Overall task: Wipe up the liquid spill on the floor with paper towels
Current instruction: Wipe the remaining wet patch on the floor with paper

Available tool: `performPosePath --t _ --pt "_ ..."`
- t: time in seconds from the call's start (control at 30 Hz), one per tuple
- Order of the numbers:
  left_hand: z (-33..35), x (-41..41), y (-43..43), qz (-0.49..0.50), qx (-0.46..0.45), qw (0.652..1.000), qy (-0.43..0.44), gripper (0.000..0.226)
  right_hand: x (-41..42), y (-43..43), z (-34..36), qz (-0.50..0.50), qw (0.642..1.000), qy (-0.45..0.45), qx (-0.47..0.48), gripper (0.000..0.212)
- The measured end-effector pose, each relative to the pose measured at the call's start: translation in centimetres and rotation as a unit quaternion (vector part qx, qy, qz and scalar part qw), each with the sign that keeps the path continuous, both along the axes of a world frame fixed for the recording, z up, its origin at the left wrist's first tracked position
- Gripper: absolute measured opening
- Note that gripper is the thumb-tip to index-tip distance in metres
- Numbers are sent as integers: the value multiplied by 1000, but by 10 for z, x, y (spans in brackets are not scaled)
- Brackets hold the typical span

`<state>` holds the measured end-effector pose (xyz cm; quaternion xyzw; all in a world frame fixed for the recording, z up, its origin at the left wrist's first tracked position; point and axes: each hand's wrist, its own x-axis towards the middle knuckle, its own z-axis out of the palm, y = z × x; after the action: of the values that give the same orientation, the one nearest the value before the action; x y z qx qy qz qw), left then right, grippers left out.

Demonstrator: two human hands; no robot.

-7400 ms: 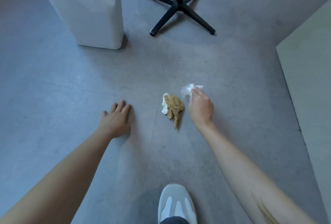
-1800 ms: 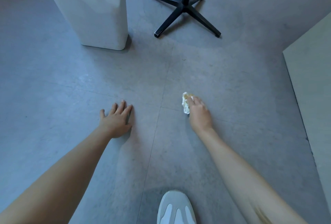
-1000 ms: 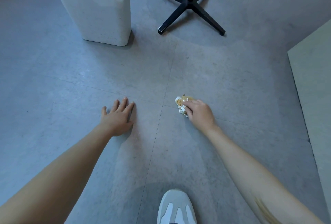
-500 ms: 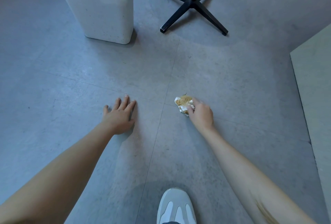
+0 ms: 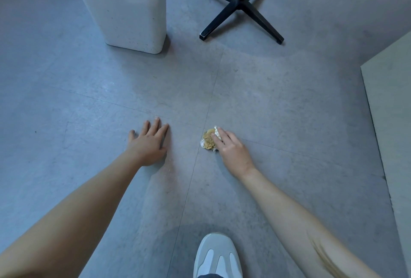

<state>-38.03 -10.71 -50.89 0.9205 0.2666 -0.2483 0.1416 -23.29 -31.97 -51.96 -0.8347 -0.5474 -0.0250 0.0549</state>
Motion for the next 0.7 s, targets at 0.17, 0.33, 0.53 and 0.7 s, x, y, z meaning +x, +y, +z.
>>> performPosePath --t 0.17,0.33,0.53,0.7 --pt "1 0 1 -2 -1 1000 5 71 1 -3 -6 9 999 -36 -1 51" --pt "1 0 2 -3 -1 1000 3 71 20 1 4 -99 994 -26 -20 31" --pt "0 0 0 -3 4 1000 -1 70 61 -39 6 -342 939 39 -21 35" --pt "-1 -1 1 -5 6 1000 -1 70 64 -46 2 -386 918 69 -64 44"
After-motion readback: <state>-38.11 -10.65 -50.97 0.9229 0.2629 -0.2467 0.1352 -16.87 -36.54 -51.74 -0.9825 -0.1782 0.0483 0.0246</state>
